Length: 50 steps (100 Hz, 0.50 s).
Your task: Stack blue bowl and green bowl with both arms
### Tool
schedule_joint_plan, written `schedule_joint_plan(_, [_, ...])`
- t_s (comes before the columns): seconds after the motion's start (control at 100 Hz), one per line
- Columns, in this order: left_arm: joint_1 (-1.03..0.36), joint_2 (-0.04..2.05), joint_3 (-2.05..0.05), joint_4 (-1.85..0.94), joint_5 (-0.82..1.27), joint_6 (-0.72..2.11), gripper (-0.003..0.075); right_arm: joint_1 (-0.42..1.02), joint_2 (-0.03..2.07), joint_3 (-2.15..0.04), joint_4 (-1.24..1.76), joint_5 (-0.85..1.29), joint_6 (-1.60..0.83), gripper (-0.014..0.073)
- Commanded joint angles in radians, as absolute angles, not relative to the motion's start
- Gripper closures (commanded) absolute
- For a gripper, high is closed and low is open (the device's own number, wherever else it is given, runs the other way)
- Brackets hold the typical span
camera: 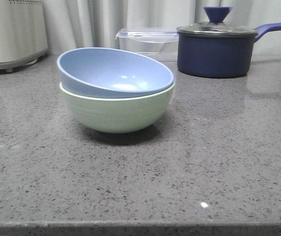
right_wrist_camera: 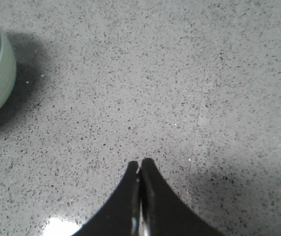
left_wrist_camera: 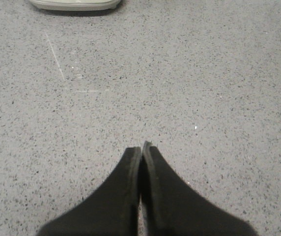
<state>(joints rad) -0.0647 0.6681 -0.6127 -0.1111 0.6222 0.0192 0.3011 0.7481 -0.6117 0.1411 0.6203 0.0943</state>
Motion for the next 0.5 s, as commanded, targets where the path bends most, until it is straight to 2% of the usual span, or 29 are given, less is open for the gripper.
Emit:
schedule_joint_plan(0.0, [-0.061, 0.601, -0.584, -0.111, 0.51, 0.01, 0.0741, 0.296, 0.688, -0.605, 0.126, 0.528, 0.089, 0.0661])
schedule_joint_plan(0.49, [-0.061, 0.35, -0.426, -0.107, 0.454, 0.018, 0.0741, 0.296, 0.372, -0.439, 0.081, 0.465, 0.088, 0.0661])
